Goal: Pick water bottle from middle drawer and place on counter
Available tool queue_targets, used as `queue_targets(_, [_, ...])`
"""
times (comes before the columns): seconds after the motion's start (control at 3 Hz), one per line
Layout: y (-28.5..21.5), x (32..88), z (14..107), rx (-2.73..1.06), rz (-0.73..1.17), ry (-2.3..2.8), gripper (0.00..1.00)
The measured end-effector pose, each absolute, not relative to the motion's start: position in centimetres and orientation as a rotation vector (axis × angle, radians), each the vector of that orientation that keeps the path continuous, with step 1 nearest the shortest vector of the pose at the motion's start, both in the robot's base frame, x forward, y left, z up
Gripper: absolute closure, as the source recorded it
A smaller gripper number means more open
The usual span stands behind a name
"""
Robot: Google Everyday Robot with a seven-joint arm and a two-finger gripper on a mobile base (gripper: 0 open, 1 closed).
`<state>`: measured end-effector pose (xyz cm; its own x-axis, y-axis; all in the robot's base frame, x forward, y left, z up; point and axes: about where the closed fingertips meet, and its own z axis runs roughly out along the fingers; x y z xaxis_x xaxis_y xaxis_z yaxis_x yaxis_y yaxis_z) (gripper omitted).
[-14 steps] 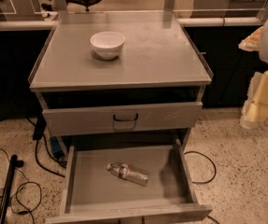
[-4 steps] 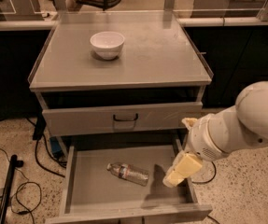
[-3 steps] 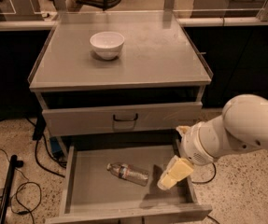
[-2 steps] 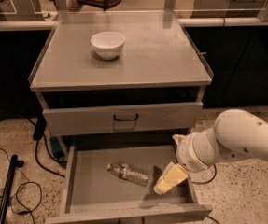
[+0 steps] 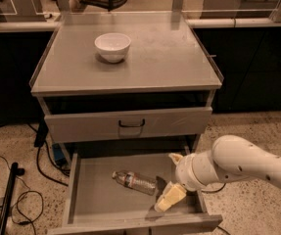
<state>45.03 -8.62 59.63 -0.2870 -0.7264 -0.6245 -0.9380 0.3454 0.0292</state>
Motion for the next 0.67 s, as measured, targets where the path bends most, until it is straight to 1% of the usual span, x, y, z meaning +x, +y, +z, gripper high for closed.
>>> queue_targets(0.33, [-8.1, 45.8, 56.2, -1.476, 0.559, 2.080, 0.00])
queue_targets(0.67, [-8.1, 47.2, 53.9, -1.440, 0.528, 2.159, 0.00])
